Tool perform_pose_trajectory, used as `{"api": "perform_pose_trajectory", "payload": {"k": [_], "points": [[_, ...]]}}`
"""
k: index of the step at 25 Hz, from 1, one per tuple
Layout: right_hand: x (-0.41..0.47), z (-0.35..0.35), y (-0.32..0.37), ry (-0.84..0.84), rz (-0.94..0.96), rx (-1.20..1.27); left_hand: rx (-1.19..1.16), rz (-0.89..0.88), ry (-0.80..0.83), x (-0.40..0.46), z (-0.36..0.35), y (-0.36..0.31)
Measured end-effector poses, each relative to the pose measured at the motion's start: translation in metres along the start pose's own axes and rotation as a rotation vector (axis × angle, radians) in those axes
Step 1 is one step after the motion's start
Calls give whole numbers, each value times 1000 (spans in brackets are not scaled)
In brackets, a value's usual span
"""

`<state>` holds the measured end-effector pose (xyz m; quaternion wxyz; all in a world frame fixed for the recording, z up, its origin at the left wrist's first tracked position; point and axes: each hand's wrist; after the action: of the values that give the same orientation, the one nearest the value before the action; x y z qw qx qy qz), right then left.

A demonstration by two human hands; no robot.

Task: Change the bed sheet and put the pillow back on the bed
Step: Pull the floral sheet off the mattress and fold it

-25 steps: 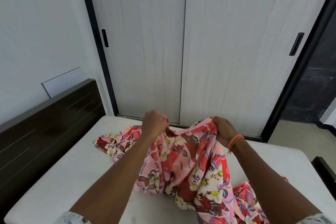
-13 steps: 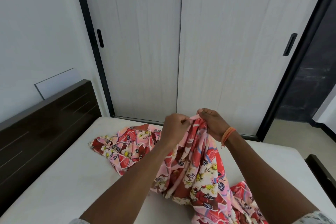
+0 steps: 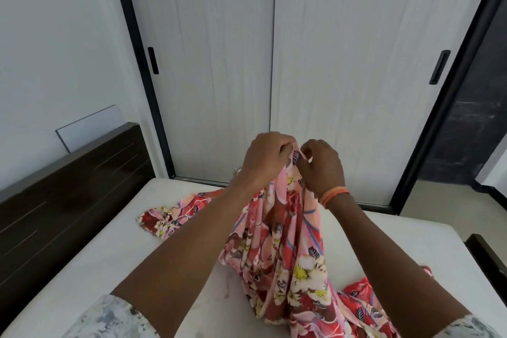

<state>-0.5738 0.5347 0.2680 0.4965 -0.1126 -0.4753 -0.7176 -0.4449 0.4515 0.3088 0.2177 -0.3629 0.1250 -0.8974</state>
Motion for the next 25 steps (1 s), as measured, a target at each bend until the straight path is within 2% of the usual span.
{"api": "perform_pose_trajectory", "payload": {"k": [3, 8, 11, 12, 14, 17, 18, 19, 22, 23, 25], "points": [[-12, -5, -21, 10, -244, 25, 62, 78, -104, 5, 10, 13], [-48, 5, -85, 222, -557, -295, 108, 371, -307, 14, 31, 59], [-61, 18, -107, 214, -591, -461, 124, 509, -334, 9, 36, 81], [-58, 19, -112, 208, -560, -432, 125, 531, -318, 4, 33, 84], [-42, 22, -107, 255, -505, -196, 112, 569, -275, -7, 22, 86], [-21, 26, -82, 344, -675, 507, 116, 599, -186, -17, 3, 84], [-17, 28, -74, 371, -717, 675, 130, 605, -155, -20, -1, 83], [-12, 31, -65, 401, -713, 742, 147, 618, -127, -22, -3, 83], [0, 37, -49, 425, -620, 722, 175, 659, -63, -32, -7, 85], [4, 38, -44, 422, -594, 715, 135, 626, -24, -35, -8, 80], [8, 36, -38, 436, -539, 701, -47, 436, 102, -38, -14, 60]]}}
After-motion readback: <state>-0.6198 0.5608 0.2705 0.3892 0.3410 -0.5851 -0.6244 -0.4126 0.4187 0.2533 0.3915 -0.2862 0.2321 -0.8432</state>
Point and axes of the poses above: each hand's wrist, its own x-axis towards the middle knuckle, its own z-axis out of the back of the hand, y = z × x, and after that the axes turned 5 degrees about x, right-handed
